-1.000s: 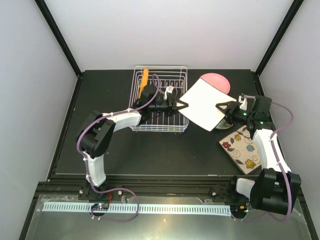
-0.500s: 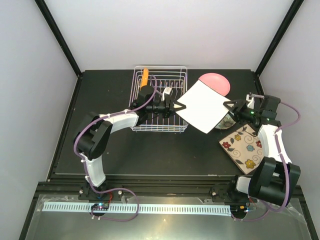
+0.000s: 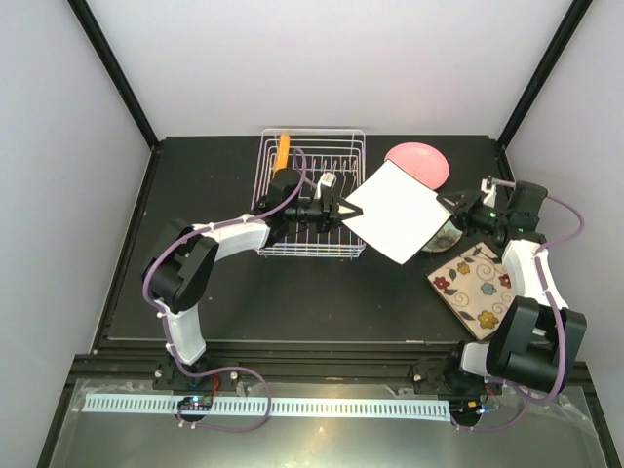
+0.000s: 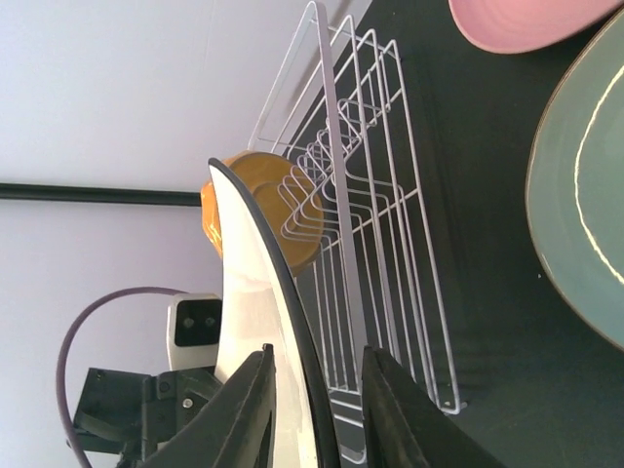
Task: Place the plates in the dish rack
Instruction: Pick up the plate at the center of the board.
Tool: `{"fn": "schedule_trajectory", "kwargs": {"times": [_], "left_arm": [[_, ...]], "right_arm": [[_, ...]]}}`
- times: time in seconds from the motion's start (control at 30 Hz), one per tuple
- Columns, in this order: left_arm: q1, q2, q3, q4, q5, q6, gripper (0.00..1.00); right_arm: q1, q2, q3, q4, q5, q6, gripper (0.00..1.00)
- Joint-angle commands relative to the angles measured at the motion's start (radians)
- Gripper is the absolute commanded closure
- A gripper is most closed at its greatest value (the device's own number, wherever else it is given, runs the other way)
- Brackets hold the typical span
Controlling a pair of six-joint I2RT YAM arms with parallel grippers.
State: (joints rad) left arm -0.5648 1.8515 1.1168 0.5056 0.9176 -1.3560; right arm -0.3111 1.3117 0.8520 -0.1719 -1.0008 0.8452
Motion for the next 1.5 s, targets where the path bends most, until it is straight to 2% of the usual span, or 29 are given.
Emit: {"fn": "schedule_trajectory", "kwargs": {"times": [0.0, 0.13, 1.07, 1.27, 1.47], "left_arm": [[-0.005, -0.078, 0.034, 0.133, 0.050, 0.021, 0.98], [-0.007, -0.066, 0.041, 0.132, 0.052, 0.024, 0.98], [-0.005, -0.003, 0.109, 0.115, 0.052, 0.031, 0.98], [-0.006, 0.008, 0.116, 0.125, 0.054, 0.025, 0.98], [-0.004, -0.004, 0.111, 0.080, 0.062, 0.062, 0.98]], "right_arm": [[-0.003, -0.017, 0.007, 0.039, -0.024, 0.012, 0.76], [-0.002, -0.014, 0.002, 0.045, -0.032, 0.018, 0.83], [0.014, -0.035, -0.020, -0.015, -0.049, -0.020, 0.83], [0.014, -0.031, -0.025, -0.014, -0.053, -0.021, 0.98], [0.018, -0.042, -0.003, -0.014, -0.062, -0.022, 0.99]]}}
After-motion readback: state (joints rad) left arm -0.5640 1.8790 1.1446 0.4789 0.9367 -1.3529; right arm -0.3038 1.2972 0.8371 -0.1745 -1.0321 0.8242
